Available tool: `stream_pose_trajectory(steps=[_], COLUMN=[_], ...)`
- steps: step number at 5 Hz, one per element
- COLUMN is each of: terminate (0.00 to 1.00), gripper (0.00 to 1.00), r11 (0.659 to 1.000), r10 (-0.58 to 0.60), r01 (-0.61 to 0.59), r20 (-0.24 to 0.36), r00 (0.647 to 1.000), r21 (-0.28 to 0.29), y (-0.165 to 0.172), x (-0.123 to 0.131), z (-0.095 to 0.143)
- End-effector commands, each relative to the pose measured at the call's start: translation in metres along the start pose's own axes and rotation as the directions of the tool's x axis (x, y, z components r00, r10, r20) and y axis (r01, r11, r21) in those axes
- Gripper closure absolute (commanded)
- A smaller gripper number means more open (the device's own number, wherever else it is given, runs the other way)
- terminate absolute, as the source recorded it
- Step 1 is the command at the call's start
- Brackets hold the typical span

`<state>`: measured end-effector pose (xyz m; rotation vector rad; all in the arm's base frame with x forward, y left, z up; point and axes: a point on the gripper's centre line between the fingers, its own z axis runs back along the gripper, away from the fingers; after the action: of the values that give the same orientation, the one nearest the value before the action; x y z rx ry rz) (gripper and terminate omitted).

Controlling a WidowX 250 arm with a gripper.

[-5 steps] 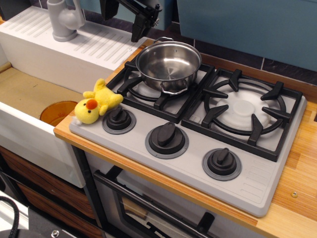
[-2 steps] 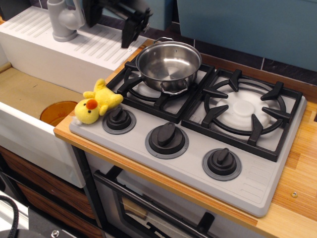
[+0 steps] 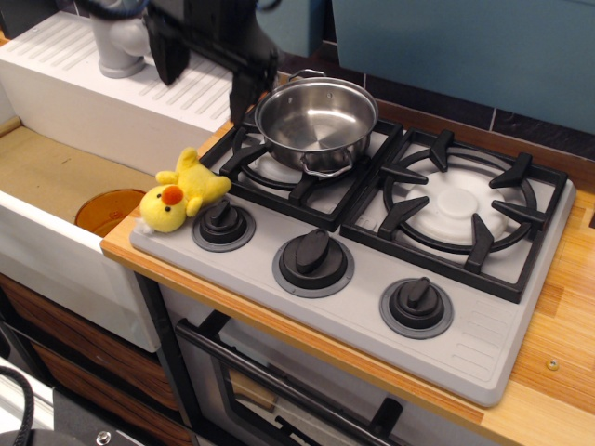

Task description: Put pan on stove and put stuffedduck in pan

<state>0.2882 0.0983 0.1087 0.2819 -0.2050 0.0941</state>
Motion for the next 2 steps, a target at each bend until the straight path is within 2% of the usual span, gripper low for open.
stream_pose_trajectory(steps=[1, 2], terminate=[0.00, 0.00], gripper=[0.00, 0.00], r11=[0.998, 0.996], r10=[0.063, 0.076], r01=[-0.065, -0.080], r20=[0.087, 0.094], r00=[0.994, 0.993], r21=[0.013, 0.038], y=[0.005, 0.006], x=[-0.012, -0.024], z=[-0.006, -0.007])
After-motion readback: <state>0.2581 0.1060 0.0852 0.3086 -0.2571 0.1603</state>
